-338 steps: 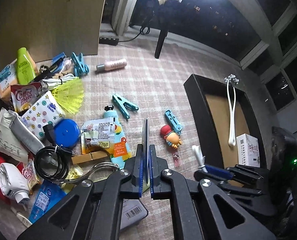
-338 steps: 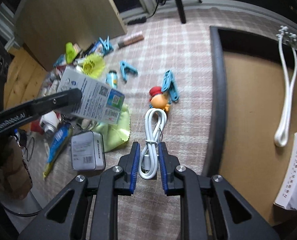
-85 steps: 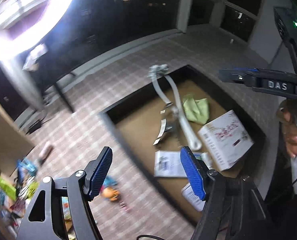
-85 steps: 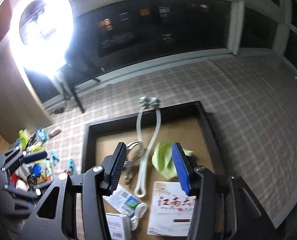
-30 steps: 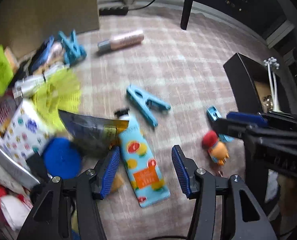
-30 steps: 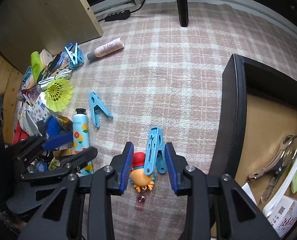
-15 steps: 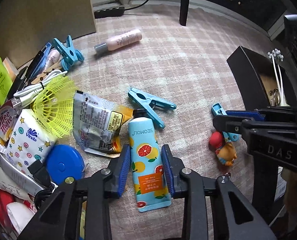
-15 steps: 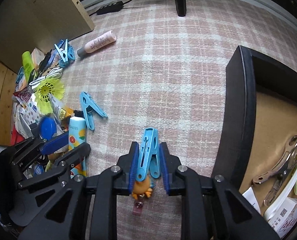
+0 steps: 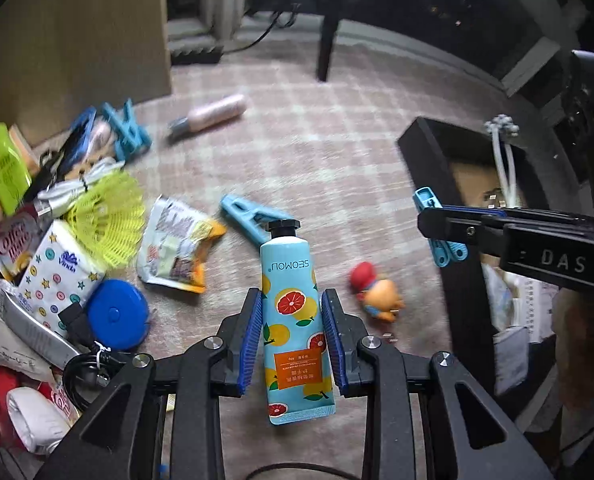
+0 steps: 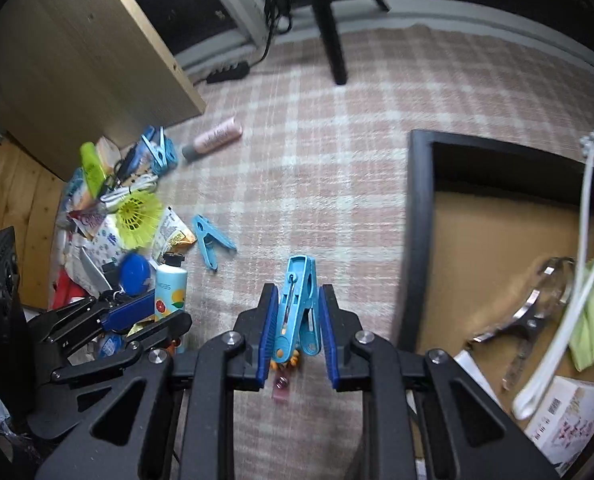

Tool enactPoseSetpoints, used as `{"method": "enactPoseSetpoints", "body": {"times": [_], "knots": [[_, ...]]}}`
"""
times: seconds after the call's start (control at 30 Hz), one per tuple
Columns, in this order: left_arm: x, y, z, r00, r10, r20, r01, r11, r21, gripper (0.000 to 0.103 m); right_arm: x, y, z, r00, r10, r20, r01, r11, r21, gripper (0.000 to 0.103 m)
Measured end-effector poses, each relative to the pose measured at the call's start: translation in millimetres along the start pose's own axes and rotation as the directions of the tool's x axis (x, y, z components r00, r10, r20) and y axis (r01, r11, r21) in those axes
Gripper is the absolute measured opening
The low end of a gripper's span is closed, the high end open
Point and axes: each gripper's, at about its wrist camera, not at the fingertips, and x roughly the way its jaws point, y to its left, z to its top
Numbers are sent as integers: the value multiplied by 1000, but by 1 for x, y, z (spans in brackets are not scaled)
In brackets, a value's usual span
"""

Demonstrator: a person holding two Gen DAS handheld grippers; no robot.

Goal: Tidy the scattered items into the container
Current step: 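Grasp the SEOMOU hand cream tube with the left gripper while the right grasps a blue clothespin, then carry the tube and blue clothespin over the tray and open both grippers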

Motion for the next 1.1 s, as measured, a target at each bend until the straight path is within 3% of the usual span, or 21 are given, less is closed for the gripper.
{"method": "enactPoseSetpoints", "body": {"times": [0.17,0.47,0.73,0.8,0.83,0.87,0.9,1.1], "knots": [[-12,-51,3,998,-55,22,54,997,48,28,-40,-24,-12,997,-34,75,33,999,15,21],[-19,-145,10,985,-173,7,169,968,184,28,-112,-118,-32,975,-144,167,115,978,173,21],[-14,-205,9,982,-190,-4,184,948,259,28,-143,-182,-44,947,-260,191,199,936,290,21],[-13,-215,8,984,-178,-3,172,946,276,47,-147,-188,-45,935,-289,206,226,933,281,22],[-14,-218,7,985,-173,11,163,946,279,61,-148,-190,-46,932,-299,203,237,930,282,30],[-16,-219,6,985,-172,25,158,946,284,62,-148,-192,-47,932,-304,198,241,926,289,43],[-18,-219,4,986,-160,40,141,944,298,62,-150,-192,-48,931,-302,207,235,926,294,44],[-25,-194,0,991,-116,71,89,947,309,60,-143,-163,-50,935,-262,239,209,952,225,44]]}}
